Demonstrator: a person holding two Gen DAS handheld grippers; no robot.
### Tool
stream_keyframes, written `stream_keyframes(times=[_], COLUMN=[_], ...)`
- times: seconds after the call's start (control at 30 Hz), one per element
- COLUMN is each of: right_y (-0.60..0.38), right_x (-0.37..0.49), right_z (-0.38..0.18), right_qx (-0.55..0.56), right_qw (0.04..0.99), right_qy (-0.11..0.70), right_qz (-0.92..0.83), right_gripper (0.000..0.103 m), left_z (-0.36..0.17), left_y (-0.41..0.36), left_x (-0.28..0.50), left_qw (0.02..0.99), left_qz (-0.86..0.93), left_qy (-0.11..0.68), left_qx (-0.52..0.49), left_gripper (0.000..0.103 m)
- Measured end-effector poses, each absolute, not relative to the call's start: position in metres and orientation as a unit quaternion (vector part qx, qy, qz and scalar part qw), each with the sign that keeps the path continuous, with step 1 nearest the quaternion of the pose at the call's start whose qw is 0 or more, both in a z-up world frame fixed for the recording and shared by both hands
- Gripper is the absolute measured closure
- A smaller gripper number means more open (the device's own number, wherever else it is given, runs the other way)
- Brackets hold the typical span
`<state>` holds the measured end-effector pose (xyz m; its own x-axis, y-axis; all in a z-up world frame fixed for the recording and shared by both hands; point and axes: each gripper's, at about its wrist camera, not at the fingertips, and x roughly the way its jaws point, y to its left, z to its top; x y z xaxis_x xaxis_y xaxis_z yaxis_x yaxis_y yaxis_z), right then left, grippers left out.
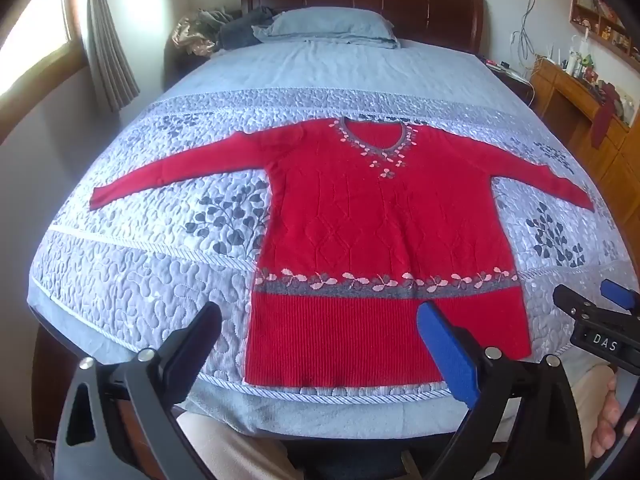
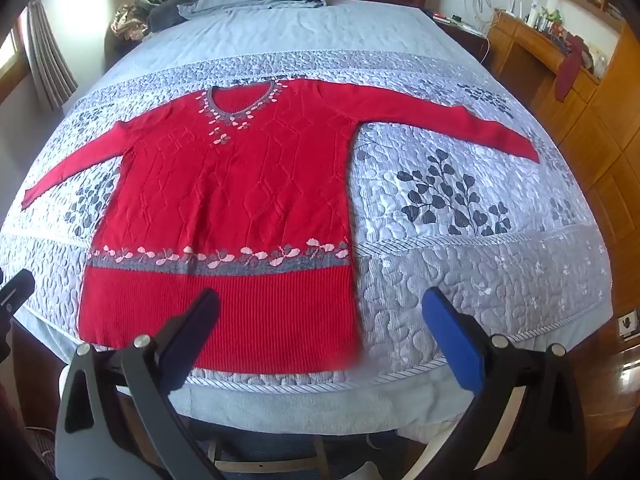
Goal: Fold small clothes
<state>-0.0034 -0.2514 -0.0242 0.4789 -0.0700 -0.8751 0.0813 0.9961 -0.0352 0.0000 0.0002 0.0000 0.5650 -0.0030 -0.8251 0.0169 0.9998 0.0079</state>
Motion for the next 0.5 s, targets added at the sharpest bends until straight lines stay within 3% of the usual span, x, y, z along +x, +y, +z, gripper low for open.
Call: stream_keyframes(times=[0.5], right_y=[-0.251], right_x=[0.002], right_z=[-0.012], right_qx=[0.011], right_qw=[0.865], right_qy=[0.500], right_qz=[-0.040], right_gripper=[0.002], left_z=[0.008], left_y=[0.000], left_x=[0.008], left_qw=[0.886], left_qz=[-0.003], left_qy=[0.464], left_qx=[0.018], left_gripper=[0.004])
